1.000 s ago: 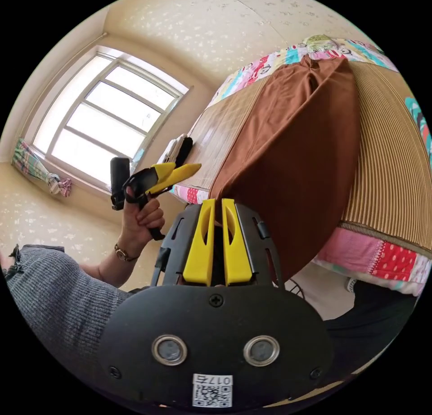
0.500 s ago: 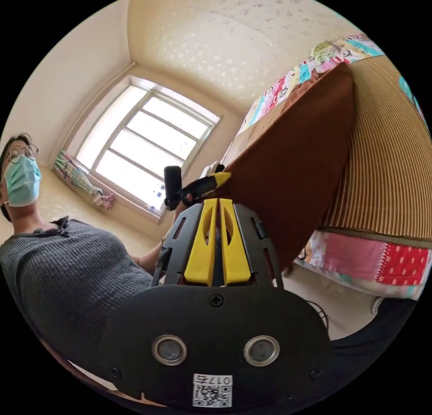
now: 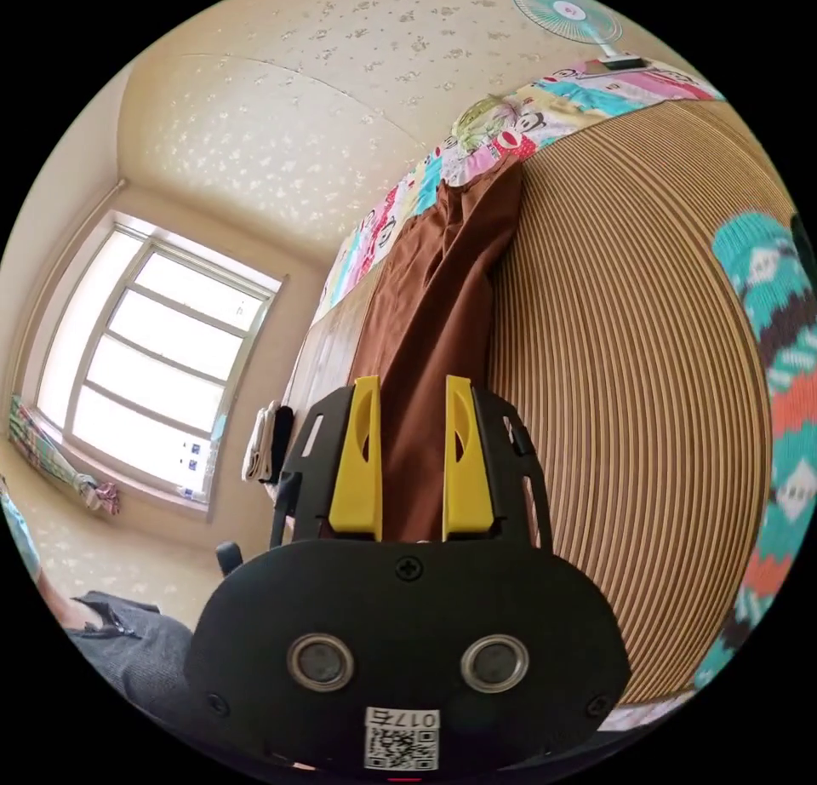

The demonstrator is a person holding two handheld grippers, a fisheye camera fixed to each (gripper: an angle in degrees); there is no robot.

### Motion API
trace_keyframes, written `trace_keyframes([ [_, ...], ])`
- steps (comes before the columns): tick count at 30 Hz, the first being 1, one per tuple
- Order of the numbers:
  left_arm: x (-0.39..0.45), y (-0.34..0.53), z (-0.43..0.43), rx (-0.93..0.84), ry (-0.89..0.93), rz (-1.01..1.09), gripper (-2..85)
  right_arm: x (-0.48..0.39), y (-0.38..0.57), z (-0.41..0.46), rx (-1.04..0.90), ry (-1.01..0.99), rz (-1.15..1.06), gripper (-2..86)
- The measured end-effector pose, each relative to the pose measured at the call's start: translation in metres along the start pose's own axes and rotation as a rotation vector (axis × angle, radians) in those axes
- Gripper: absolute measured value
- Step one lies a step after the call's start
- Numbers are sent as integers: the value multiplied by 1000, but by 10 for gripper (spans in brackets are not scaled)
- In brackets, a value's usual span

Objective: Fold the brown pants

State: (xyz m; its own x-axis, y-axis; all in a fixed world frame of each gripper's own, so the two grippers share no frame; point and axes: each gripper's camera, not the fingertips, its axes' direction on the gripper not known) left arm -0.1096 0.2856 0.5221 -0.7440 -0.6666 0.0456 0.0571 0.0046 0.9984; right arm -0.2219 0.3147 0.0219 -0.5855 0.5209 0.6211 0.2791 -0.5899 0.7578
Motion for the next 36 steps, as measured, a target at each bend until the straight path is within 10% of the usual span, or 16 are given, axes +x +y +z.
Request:
trace_keyframes([
  [20,-43,23,-30,123,194,6,-7,-32,-268,181,240,678,139,27],
  [28,-41,76,-113,316,9,-93,-7,-174,-267,285,125,211,-85,27],
  [36,-82,100,-117,210,-165,-355,-1,-110,-180,304,-110,-190,20,47],
])
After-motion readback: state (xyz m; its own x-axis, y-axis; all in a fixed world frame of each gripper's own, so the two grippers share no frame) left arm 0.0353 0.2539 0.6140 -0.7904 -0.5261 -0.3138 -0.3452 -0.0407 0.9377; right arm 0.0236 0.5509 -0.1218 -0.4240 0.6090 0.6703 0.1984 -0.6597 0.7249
